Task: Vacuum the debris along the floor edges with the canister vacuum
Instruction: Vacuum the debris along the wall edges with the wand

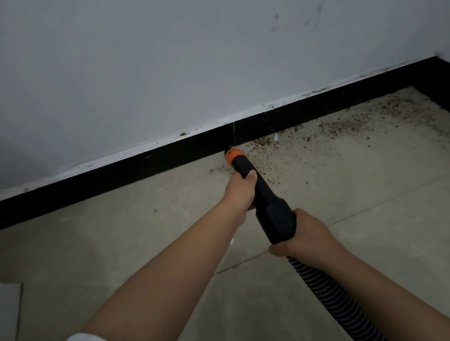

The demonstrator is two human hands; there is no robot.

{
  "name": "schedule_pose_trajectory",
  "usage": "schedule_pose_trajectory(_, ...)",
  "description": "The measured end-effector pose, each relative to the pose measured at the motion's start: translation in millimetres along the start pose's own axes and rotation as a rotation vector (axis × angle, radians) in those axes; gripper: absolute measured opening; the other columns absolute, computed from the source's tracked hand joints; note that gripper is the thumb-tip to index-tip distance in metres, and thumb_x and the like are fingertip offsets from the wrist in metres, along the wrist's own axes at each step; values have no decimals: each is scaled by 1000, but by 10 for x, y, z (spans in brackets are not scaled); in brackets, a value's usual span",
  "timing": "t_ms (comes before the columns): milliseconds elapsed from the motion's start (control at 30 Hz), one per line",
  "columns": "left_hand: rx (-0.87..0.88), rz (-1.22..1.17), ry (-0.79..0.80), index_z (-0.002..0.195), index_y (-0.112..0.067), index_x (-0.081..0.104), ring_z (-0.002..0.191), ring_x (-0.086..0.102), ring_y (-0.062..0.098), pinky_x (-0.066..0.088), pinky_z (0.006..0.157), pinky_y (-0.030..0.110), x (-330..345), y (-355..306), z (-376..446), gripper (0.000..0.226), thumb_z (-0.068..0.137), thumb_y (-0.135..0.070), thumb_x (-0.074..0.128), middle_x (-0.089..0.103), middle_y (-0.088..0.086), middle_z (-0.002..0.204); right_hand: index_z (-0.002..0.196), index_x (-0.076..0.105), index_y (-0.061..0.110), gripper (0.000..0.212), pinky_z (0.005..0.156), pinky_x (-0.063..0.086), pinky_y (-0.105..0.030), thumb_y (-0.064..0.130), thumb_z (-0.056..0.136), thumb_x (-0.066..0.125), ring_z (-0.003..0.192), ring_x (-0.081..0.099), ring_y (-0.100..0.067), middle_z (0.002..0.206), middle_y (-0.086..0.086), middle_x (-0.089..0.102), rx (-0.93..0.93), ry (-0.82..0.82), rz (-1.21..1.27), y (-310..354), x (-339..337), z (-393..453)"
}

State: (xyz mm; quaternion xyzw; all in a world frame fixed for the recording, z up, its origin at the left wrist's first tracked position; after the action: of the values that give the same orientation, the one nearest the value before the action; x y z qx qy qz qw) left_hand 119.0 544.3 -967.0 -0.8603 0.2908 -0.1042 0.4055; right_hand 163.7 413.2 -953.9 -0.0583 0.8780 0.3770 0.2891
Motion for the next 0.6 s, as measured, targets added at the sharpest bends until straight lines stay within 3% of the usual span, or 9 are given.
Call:
schedule_pose_trajectory(233,32,81,61,142,-8,31,120,48,31,45,98,43,456,-125,115,46,101,-28,36,44,12,137,97,44,12,45,50,38,-20,19,68,78,67,49,-7,82,3,49,50,-66,81,-238,-292,77)
schedule_pose_trajectory(600,82,159,105,143,-11,29,122,47,31,43,101,43,892,-209,224,46,101,-29,34,43,13,138,93,42,14,40,45,36,-12,16,71,76,64,47,-2,80,5,49,57,-149,149,-492,-511,170)
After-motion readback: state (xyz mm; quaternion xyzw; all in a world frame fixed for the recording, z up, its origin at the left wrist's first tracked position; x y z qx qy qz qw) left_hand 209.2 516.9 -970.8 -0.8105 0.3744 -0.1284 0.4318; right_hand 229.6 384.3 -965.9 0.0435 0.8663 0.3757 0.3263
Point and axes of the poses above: each hand's wrist, its own z-axis towards the middle knuckle, its own x-axis out of the palm, y = z × x, the point moved 1 cm from there along z, towards the middle knuckle
